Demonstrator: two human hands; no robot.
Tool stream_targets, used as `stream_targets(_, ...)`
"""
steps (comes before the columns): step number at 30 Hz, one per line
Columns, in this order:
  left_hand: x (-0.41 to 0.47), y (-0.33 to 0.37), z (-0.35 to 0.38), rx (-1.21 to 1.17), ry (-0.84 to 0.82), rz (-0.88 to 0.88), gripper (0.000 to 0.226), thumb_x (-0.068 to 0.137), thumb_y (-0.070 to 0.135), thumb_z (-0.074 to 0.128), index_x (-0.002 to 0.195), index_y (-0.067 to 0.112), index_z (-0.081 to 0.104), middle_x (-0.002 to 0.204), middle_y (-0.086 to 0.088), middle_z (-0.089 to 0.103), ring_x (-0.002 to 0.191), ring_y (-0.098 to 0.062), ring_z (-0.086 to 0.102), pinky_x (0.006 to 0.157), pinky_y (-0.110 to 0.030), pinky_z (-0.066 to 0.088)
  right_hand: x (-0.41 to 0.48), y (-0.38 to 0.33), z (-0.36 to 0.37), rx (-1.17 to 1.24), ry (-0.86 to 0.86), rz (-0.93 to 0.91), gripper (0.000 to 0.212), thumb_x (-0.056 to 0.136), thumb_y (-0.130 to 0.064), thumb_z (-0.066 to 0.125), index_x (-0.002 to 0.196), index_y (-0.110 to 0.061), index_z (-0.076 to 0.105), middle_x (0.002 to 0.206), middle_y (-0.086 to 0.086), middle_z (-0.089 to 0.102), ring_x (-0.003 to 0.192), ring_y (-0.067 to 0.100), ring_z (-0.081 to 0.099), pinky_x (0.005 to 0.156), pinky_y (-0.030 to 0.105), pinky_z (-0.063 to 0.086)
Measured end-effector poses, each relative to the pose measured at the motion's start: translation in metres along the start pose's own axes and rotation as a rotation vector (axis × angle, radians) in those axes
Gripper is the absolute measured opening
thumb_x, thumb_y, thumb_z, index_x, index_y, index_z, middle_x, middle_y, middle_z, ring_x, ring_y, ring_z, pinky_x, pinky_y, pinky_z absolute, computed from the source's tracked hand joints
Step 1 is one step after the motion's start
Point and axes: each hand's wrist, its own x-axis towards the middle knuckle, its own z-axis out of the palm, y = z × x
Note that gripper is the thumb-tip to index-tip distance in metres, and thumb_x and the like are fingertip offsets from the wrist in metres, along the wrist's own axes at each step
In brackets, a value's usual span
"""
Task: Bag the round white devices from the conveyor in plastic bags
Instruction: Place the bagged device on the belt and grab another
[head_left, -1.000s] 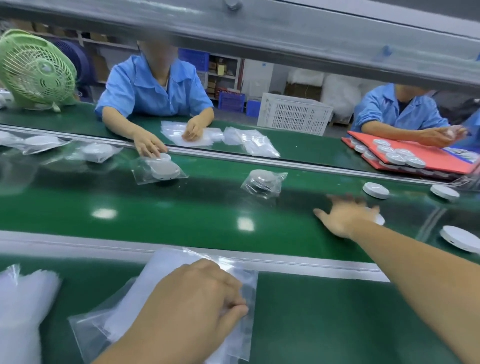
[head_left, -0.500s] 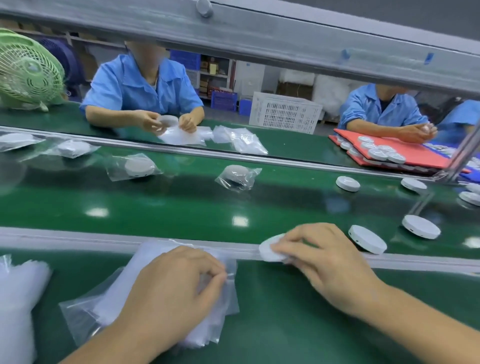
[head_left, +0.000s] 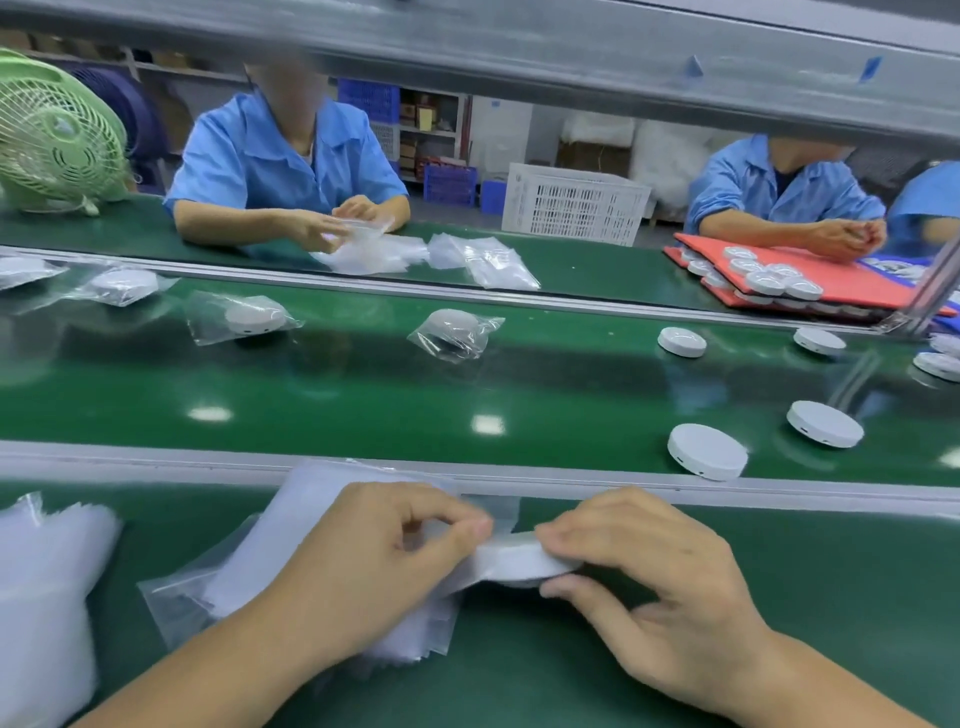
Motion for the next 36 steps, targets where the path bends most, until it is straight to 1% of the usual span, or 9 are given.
stream_targets(4, -0.005, -0.001, 0.003, 0.506, -0.181, 0.133, 0.025, 0.085, 0.071, 0.049, 0.105, 0.064, 0.064, 0.091, 0.033, 0.062, 0.099, 0.007, 0.050, 0.087, -0.024, 0.043, -0.010, 0.010, -0.019, -0.031, 0.062, 0.094, 0.014, 0.088, -0.017, 0.075, 0.099, -0.009, 0.077, 0.102, -0.007, 0.074, 0.092, 0.018, 0.069, 0.081, 0.034, 0.052)
stream_targets(9, -0.008, 0.004, 0.008, 0.622, -0.136, 0.172, 0.033, 0.088, 0.060, 0.041, 0.099, 0.045, 0.069, 0.095, 0.028, 0.063, 0.099, 0.001, 0.051, 0.084, -0.025, 0.044, -0.010, 0.016, -0.020, -0.093, 0.066, 0.032, 0.013, 0.084, -0.009, 0.076, 0.097, -0.008, 0.078, 0.102, -0.004, 0.074, 0.092, 0.019, 0.068, 0.081, 0.035, 0.052)
stream_targets(16, -0.009, 0.004, 0.008, 0.431, 0.019, 0.020, 0.024, 0.083, 0.063, 0.046, 0.093, 0.050, 0.064, 0.091, 0.034, 0.065, 0.092, 0.007, 0.058, 0.080, -0.022, 0.050, -0.013, 0.011, -0.010, -0.122, -0.066, -0.198, 0.020, 0.083, -0.002, 0.082, 0.101, -0.010, 0.082, 0.114, -0.002, 0.075, 0.098, 0.024, 0.070, 0.083, 0.033, 0.056)
stream_targets(20, -0.008, 0.008, 0.011, 0.045, 0.017, -0.063, 0.007, 0.091, 0.051, 0.064, 0.094, 0.049, 0.070, 0.091, 0.029, 0.071, 0.078, -0.004, 0.070, 0.075, -0.030, 0.058, -0.009, 0.007, -0.006, -0.003, -0.017, -0.136, 0.011, 0.087, -0.007, 0.083, 0.098, -0.006, 0.081, 0.110, 0.001, 0.076, 0.096, 0.022, 0.071, 0.082, 0.031, 0.057)
stream_targets(23, -0.007, 0.007, 0.011, -0.014, 0.046, -0.046, 0.006, 0.091, 0.044, 0.068, 0.094, 0.047, 0.072, 0.091, 0.027, 0.072, 0.086, -0.002, 0.069, 0.077, -0.026, 0.054, -0.005, 0.004, -0.005, 0.047, 0.028, -0.062, 0.014, 0.084, -0.010, 0.086, 0.096, -0.006, 0.081, 0.107, -0.002, 0.077, 0.093, 0.021, 0.073, 0.080, 0.031, 0.058)
stream_targets(26, -0.008, 0.005, 0.009, -0.112, -0.072, -0.074, 0.016, 0.084, 0.054, 0.070, 0.098, 0.047, 0.073, 0.097, 0.025, 0.074, 0.090, -0.004, 0.072, 0.081, -0.027, 0.057, -0.003, 0.002, -0.007, 0.055, 0.012, -0.033, 0.013, 0.083, -0.012, 0.086, 0.094, -0.006, 0.081, 0.104, -0.002, 0.078, 0.091, 0.021, 0.073, 0.078, 0.032, 0.058)
stream_targets(30, -0.012, 0.011, 0.013, -0.156, -0.191, 0.002, 0.051, 0.064, 0.054, 0.089, 0.110, 0.051, 0.069, 0.106, 0.029, 0.071, 0.101, 0.007, 0.066, 0.082, -0.007, 0.050, -0.002, -0.014, -0.001, 0.227, 0.108, 0.277, 0.015, 0.081, -0.035, 0.085, 0.092, -0.025, 0.083, 0.099, -0.010, 0.079, 0.091, 0.016, 0.076, 0.080, 0.031, 0.059)
stream_targets(33, -0.014, 0.019, 0.022, -0.136, -0.003, 0.081, 0.046, 0.072, 0.047, 0.084, 0.113, 0.053, 0.064, 0.105, 0.030, 0.070, 0.094, 0.006, 0.067, 0.069, -0.008, 0.052, 0.005, -0.029, 0.006, 0.413, 0.159, 0.539, 0.030, 0.076, -0.061, 0.081, 0.096, -0.039, 0.081, 0.109, -0.014, 0.078, 0.117, 0.014, 0.068, 0.097, 0.031, 0.055)
stream_targets(36, -0.013, 0.022, 0.027, -0.284, 0.208, 0.089, 0.028, 0.076, 0.047, 0.077, 0.103, 0.046, 0.069, 0.102, 0.022, 0.073, 0.095, 0.001, 0.070, 0.074, -0.011, 0.053, 0.012, -0.034, 0.010, 0.553, -0.038, 0.691, 0.046, 0.059, -0.066, 0.089, 0.098, -0.043, 0.081, 0.133, -0.016, 0.068, 0.131, 0.007, 0.058, 0.105, 0.036, 0.050)
